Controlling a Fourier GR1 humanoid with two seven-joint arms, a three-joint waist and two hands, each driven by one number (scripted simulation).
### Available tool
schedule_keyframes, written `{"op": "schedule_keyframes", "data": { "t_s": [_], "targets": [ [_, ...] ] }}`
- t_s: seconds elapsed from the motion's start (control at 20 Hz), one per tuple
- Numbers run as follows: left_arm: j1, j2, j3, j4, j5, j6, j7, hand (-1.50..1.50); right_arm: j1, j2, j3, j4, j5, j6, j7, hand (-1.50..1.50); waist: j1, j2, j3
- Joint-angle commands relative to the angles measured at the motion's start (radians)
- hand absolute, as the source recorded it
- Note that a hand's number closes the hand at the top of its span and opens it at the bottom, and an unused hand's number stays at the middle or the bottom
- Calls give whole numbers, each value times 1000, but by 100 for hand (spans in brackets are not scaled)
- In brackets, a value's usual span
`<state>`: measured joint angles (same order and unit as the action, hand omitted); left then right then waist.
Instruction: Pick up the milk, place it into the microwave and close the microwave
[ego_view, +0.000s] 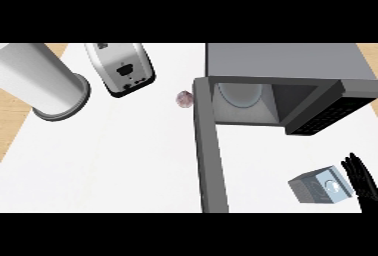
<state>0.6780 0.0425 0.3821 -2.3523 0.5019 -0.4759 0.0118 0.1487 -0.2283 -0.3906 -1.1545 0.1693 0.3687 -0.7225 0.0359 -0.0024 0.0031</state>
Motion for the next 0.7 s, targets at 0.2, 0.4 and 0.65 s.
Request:
{"op": "schedule_keyframes", "data": {
  "t_s": [0.2, 0.4, 0.65],
  "targets": [
    [15, 7, 30, -105, 165, -6, 16, -150, -142, -29, 16, 338, 78, -68, -227, -150, -8, 3, 1],
    [51, 14, 51, -123, 197, -23, 14, -150, -185, -40, 24, 450, 79, -65, -291, -150, -5, 2, 1],
    [98, -4, 32, -128, 214, -49, 5, -150, -259, -50, 21, 554, 44, -15, -305, -150, 0, 3, 2]
  ]
}}
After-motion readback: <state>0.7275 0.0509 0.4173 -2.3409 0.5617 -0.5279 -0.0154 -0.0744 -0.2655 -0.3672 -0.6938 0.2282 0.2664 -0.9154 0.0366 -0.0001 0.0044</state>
